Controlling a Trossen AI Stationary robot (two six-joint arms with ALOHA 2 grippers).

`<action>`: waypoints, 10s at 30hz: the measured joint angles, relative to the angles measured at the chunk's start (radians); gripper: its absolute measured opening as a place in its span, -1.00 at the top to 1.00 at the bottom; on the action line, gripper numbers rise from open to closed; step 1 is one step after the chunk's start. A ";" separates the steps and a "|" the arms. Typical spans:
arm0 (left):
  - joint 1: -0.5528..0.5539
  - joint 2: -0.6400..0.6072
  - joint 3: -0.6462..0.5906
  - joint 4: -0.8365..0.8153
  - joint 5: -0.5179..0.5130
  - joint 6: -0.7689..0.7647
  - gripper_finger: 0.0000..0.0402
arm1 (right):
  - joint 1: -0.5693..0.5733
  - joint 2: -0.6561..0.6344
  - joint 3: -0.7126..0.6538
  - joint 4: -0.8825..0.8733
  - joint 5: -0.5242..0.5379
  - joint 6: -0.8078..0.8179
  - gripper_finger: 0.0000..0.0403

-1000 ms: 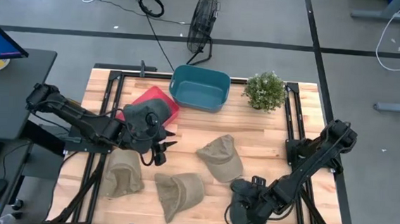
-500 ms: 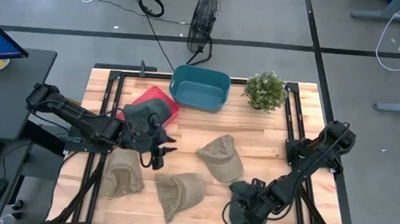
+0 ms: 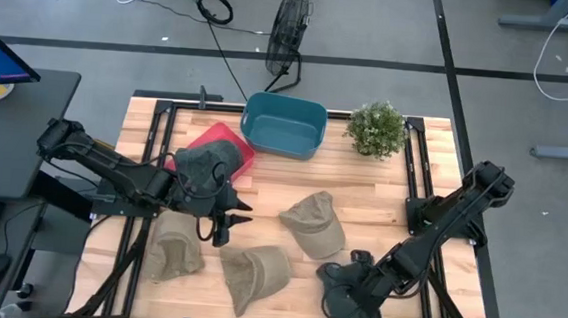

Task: Pick & Place hat
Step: Put the dark blue cap into the pink bin, then put the top right brown cap into the blue bin

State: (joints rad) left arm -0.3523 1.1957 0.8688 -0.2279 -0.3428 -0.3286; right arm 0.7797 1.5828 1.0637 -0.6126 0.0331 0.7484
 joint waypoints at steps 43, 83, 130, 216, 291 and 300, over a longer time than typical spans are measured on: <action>0.166 0.258 0.000 0.281 0.220 0.388 -0.22 | -0.415 0.020 0.002 0.446 -0.099 -1.860 0.99; 0.087 0.214 0.000 0.157 0.222 0.142 0.95 | -0.396 0.019 0.002 0.411 0.126 -1.262 0.25; 0.490 -0.246 0.015 -0.793 -0.215 0.042 0.95 | -0.340 0.018 0.002 0.354 0.289 -1.071 0.00; 0.473 -0.053 -0.088 -0.658 -0.068 -0.337 0.99 | -0.342 0.018 0.002 0.366 0.287 -1.042 0.00; 0.053 0.128 0.073 -0.175 -0.181 -0.106 0.33 | -0.593 -0.157 0.003 0.358 0.289 -0.992 0.96; 0.021 0.127 0.073 -0.156 -0.181 -0.106 0.33 | -0.696 -0.186 0.003 0.668 0.367 -1.574 0.96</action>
State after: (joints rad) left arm -0.3311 1.3228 0.9417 -0.3840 -0.5234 -0.4347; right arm 0.0839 1.3970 1.0668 0.0556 0.4004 -0.8253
